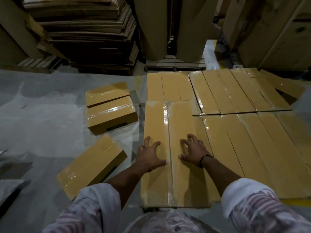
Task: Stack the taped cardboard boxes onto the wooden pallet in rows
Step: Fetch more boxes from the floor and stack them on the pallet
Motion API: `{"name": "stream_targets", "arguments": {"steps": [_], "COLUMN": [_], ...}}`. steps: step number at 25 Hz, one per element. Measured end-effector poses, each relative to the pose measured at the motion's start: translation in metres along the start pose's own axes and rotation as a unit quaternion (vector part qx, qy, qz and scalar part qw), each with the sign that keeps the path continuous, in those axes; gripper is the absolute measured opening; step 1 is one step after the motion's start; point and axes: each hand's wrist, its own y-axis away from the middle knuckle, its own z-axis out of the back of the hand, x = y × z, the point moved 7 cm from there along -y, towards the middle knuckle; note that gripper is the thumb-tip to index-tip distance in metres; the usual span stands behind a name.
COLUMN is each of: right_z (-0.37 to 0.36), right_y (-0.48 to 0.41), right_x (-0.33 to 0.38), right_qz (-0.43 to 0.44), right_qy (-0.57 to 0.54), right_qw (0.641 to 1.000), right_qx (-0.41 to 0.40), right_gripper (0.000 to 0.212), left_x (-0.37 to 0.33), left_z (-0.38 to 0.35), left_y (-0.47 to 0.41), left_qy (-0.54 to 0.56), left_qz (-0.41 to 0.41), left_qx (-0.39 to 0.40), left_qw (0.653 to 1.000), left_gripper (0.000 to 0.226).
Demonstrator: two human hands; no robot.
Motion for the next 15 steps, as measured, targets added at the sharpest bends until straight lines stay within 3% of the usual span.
{"name": "stream_targets", "arguments": {"steps": [7, 15], "right_z": [-0.014, -0.052], "right_y": [0.013, 0.102], "right_x": [-0.003, -0.014], "right_qz": [0.008, 0.066], "right_qy": [0.065, 0.115], "right_qw": [0.998, 0.99], "right_qx": [-0.004, 0.046], "right_gripper": [0.072, 0.073], "left_x": [0.014, 0.024], "left_z": [-0.013, -0.055], "left_y": [0.018, 0.114], "left_qy": [-0.03, -0.048], "left_qz": [-0.025, 0.036], "left_qx": [0.004, 0.007], "left_qw": [0.999, 0.998], "left_gripper": [0.093, 0.093]}}
